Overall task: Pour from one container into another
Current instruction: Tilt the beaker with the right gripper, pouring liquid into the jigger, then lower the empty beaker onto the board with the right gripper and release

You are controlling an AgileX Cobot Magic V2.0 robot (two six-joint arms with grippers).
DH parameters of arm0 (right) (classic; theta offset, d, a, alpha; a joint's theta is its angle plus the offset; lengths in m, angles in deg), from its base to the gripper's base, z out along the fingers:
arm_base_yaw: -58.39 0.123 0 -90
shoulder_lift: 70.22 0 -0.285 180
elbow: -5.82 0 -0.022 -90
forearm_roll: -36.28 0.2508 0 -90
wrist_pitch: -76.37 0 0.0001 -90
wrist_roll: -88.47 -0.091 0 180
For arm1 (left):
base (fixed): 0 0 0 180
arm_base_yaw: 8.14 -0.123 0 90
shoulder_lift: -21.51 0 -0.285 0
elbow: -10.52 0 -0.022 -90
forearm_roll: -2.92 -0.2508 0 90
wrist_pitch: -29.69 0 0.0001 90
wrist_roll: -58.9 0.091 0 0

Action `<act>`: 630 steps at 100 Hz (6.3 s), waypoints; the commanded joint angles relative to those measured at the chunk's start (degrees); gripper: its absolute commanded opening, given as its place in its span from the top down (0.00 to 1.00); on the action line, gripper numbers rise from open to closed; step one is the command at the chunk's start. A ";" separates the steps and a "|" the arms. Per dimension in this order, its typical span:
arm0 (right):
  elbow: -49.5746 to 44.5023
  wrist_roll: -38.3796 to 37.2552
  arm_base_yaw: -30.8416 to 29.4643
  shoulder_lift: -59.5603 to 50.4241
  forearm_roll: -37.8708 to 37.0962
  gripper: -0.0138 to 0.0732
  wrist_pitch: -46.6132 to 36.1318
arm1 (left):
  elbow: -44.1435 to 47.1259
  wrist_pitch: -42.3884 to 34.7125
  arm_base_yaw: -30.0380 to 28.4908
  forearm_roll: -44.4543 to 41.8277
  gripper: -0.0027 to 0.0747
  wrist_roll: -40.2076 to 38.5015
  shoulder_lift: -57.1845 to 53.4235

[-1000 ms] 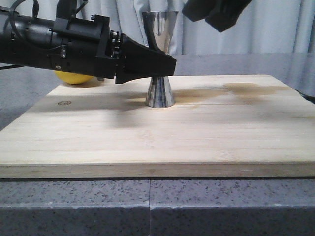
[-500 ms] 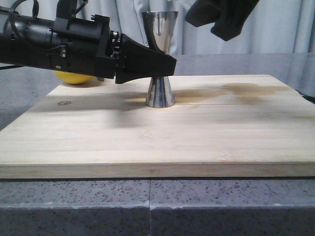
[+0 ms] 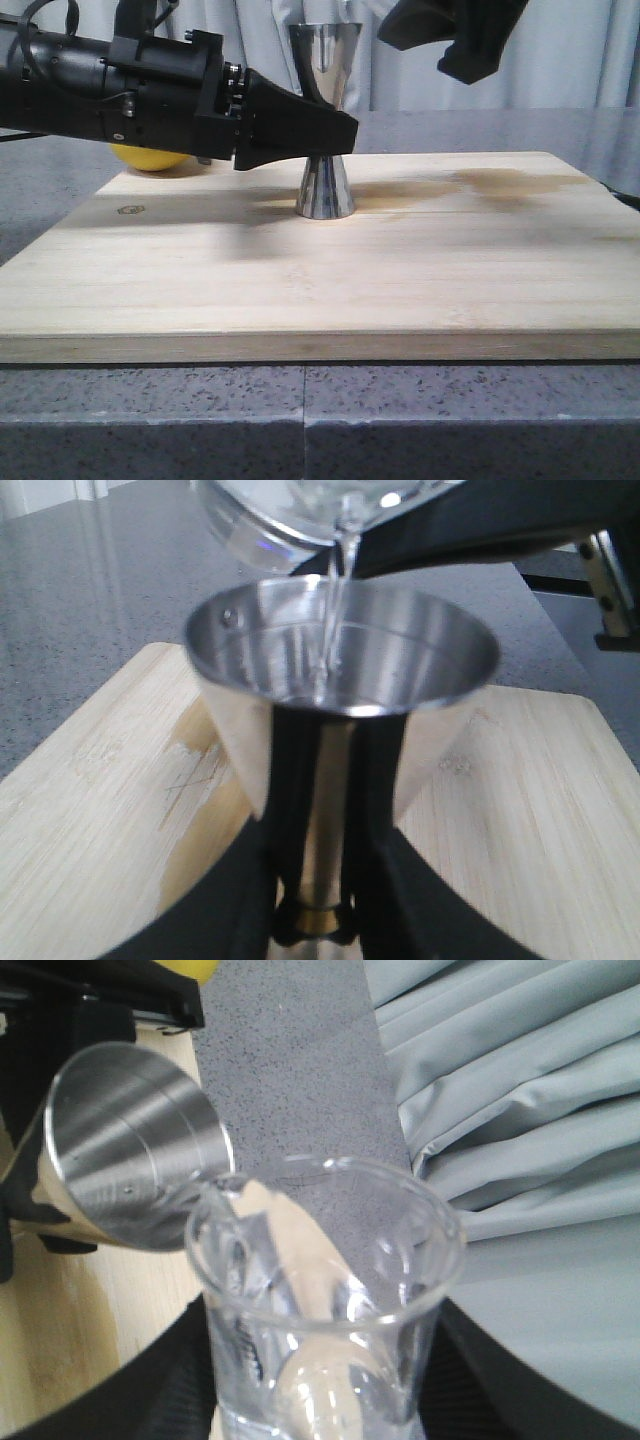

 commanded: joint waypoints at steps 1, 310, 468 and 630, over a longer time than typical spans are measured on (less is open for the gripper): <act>2.18 0.28 0.11 -1.38 -2.27 0.50 -2.48 | -1.48 5.97 0.53 4.48 0.81 -0.48 -2.40; 2.18 -26.55 0.00 -1.38 -17.43 0.50 -2.71 | -1.48 5.97 0.53 4.48 0.81 -0.48 -2.40; -11.12 -46.61 -35.09 10.38 -8.19 0.50 -50.25 | -1.48 5.97 0.53 4.48 0.81 -0.48 -2.40; -11.12 -72.17 -35.50 -6.67 -17.06 0.20 -34.39 | -1.48 5.97 0.53 4.48 0.80 -0.48 -2.40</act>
